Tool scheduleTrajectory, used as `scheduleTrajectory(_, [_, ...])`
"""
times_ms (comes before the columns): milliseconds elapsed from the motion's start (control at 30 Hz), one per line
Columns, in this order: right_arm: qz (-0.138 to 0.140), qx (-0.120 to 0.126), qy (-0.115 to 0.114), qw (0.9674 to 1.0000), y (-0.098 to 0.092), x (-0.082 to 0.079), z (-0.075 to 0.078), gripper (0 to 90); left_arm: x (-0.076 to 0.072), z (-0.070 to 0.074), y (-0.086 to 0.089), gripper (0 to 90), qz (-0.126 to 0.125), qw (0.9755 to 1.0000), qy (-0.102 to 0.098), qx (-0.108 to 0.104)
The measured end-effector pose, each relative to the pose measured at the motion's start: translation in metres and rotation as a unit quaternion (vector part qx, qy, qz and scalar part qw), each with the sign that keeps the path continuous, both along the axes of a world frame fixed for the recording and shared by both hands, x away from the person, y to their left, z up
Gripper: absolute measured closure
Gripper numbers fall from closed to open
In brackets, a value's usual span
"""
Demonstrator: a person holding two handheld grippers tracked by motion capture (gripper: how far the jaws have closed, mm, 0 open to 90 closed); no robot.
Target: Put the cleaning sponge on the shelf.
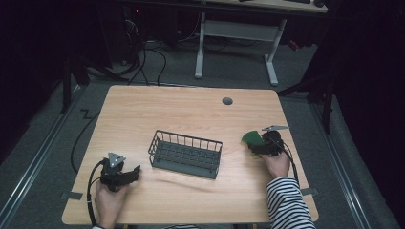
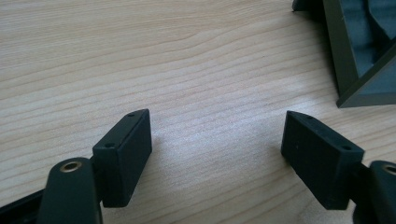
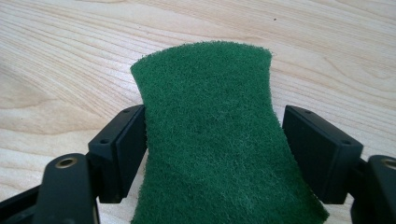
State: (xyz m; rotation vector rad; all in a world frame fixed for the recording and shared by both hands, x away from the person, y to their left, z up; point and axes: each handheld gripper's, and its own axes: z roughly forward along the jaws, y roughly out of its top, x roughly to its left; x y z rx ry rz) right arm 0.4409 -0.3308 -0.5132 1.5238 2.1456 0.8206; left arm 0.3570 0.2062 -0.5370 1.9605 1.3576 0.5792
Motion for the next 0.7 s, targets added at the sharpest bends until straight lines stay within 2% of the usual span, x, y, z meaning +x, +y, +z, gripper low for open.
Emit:
scheduleTrajectory(200, [0.011,-0.020,-0.004,0.9997,0.0019,-0.0025,-0.0003,27.3,0.0002,0.0000,0.0001,25.2,0.001,1.0000,0.000,0.000])
scheduleTrajectory(700, [0.014,-0.027,-0.010,0.9995,0.0042,-0.0072,0.0039,29.1,0.0001,0.0001,0.0003,25.2,0.000,1.0000,0.000,0.001])
